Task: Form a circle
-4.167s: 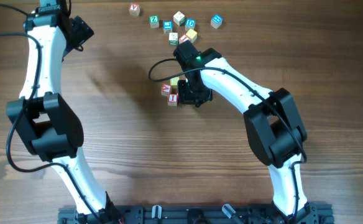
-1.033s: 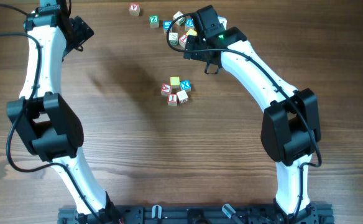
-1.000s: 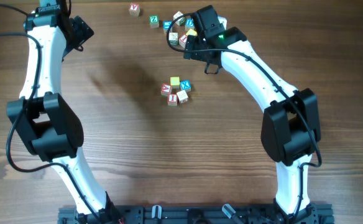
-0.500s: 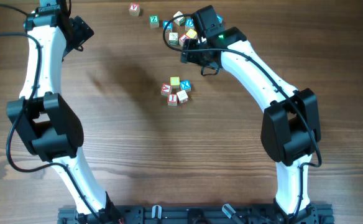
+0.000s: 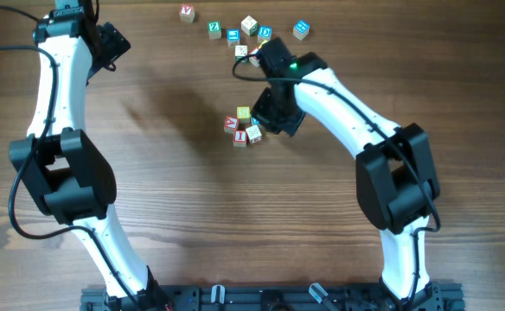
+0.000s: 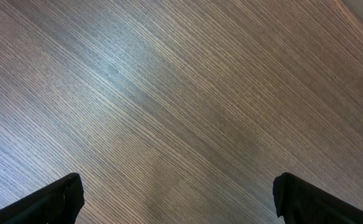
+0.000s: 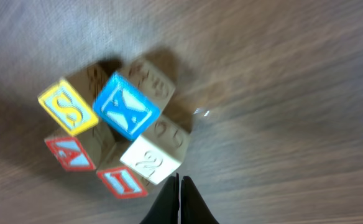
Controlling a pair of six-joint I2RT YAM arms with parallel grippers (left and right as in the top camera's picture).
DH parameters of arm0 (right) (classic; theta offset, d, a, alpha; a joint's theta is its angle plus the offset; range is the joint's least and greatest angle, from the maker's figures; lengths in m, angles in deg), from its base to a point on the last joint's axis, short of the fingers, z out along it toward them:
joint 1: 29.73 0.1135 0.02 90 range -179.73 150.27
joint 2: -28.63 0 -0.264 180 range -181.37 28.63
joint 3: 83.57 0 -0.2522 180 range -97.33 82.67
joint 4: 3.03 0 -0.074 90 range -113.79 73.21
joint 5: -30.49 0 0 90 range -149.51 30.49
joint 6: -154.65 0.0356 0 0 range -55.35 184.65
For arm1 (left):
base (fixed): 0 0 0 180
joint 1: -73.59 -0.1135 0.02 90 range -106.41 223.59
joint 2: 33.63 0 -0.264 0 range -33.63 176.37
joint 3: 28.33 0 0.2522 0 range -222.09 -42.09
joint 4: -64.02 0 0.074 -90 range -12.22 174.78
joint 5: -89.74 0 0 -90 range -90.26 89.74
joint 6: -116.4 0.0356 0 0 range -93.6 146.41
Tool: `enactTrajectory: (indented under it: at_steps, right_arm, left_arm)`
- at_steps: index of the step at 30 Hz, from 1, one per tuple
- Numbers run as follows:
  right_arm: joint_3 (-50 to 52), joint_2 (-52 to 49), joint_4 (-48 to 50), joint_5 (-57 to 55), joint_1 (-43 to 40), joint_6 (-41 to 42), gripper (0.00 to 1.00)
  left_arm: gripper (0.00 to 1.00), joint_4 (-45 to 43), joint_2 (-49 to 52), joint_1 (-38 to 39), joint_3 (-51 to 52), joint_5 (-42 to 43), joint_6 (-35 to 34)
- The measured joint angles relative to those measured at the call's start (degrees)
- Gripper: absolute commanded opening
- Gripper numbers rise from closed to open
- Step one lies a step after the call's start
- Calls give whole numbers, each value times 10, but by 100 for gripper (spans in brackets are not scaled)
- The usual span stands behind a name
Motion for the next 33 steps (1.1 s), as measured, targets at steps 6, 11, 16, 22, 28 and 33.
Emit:
enactTrajectory:
  at_steps: [6, 11, 16, 22, 28, 33]
  right_arm:
    - [10, 0, 5, -4, 22, 59, 36]
    - [10, 0, 12, -11, 23, 79, 67]
    - [10, 0, 25, -20, 26, 105, 76]
    - [10, 0, 29, -48, 43, 127, 78]
    - [21, 0, 34, -76, 53, 155, 77]
    - [51, 0, 64, -80, 53, 168, 78]
  left_arm:
    - [100, 0, 0, 0, 0, 0, 0]
    - [100, 0, 0, 0, 0, 0, 0]
    - [100, 0, 0, 0, 0, 0, 0]
    - [100, 0, 0, 0, 0, 0, 0]
    - [100, 0, 0, 0, 0, 0, 0]
    - [100, 0, 0, 0, 0, 0, 0]
